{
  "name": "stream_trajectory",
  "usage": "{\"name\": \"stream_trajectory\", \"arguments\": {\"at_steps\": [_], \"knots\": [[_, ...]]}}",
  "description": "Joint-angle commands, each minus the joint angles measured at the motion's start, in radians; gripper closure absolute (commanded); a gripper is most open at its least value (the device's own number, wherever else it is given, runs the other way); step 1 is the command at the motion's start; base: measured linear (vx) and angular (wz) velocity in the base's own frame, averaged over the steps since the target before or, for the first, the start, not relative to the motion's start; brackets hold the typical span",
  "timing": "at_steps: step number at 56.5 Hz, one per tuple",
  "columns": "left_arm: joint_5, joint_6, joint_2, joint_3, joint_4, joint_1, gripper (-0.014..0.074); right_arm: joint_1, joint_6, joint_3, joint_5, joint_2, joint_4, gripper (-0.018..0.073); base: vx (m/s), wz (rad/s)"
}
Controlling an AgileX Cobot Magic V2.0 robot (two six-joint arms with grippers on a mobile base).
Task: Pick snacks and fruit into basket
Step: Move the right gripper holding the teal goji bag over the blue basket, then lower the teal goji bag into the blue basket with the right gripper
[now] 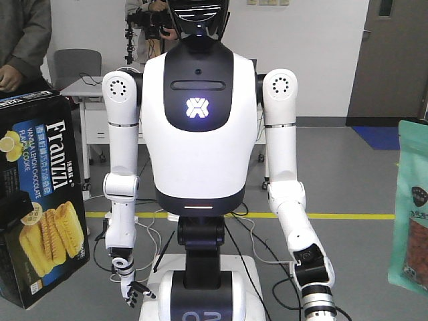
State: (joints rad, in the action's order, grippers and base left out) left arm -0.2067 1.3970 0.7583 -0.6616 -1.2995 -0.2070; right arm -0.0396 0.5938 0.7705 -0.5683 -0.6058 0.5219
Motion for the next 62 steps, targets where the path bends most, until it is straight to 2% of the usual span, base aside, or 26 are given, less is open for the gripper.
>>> {"name": "stream_trajectory", "arguments": {"at_steps": [1, 62], "knots": [[-0.023, 0.007, -0.007, -0.033, 0.020, -0.003, 0.0594, -0.004, 0.005, 0.030, 0.083, -0.001, 0.019, 0.0568, 0.00, 0.00], [-0.023, 0.007, -0.007, -0.033, 0.020, -0.003, 0.0594, -0.004, 0.005, 0.030, 0.083, -0.001, 0.019, 0.0568, 0.00, 0.00]]}}
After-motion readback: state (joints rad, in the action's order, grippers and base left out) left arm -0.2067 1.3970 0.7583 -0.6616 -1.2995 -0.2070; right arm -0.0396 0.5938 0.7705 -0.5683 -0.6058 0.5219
